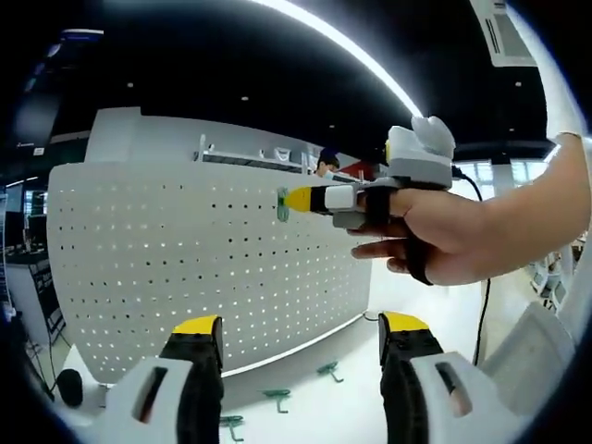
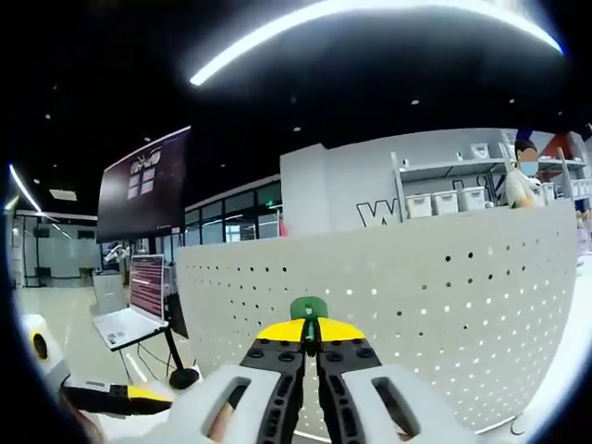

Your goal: Insert the hook assembly into the mounting plate slot until the hook locks in place.

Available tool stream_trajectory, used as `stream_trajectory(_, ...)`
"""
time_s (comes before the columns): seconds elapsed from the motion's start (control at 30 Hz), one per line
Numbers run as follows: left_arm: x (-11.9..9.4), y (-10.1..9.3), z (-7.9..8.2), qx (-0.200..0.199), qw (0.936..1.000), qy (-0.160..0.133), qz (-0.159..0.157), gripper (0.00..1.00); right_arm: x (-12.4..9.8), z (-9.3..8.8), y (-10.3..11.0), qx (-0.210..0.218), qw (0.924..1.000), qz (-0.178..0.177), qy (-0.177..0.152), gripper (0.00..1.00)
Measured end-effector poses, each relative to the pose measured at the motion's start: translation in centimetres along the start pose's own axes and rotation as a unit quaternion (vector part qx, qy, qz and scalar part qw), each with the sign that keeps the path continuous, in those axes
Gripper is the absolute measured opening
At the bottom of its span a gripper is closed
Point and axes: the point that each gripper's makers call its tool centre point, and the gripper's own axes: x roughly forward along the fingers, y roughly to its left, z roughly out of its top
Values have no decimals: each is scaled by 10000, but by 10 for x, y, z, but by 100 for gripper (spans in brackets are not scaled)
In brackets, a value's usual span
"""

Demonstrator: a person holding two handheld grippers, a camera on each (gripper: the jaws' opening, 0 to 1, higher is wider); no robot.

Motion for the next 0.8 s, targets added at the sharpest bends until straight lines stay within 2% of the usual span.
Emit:
stream_trajectory(0.33, -5, 6, 0, -29, 10000, -25, 47, 70, 18, 7, -3, 8, 9999, -125, -69, 1)
stream_trajectory(0.8, -9, 11, -3, -86, 9999, -74, 119, 70, 39, 9, 7, 71, 9996, -203, -196, 1)
